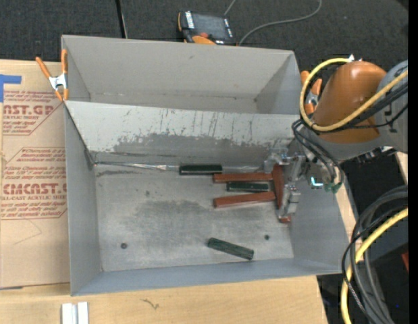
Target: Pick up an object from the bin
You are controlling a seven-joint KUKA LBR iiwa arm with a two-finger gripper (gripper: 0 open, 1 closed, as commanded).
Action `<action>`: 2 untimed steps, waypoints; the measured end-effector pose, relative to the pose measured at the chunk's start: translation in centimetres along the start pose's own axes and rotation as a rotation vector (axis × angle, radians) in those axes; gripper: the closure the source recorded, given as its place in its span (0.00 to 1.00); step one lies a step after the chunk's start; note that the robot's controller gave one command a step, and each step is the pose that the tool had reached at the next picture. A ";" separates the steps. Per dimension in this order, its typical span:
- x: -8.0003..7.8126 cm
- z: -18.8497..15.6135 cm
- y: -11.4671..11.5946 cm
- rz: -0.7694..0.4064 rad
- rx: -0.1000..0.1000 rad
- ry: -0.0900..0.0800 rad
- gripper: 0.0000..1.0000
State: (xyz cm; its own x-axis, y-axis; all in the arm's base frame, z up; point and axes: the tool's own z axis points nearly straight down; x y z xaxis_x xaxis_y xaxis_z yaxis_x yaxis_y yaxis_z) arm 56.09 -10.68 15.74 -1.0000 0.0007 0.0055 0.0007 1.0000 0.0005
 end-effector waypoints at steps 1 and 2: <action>-1.6 9.0 -0.1 0.113 -0.001 -0.007 0.00; -2.0 8.7 2.3 0.385 -0.001 -0.009 0.00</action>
Offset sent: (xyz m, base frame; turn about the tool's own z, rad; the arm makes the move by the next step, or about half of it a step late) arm 0.0155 -0.0020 -0.0874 0.1124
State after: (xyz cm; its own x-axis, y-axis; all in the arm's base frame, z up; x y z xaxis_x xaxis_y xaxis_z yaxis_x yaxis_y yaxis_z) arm 58.01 -8.37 7.03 -0.9265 0.3763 -0.0031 0.3763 0.9265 0.0009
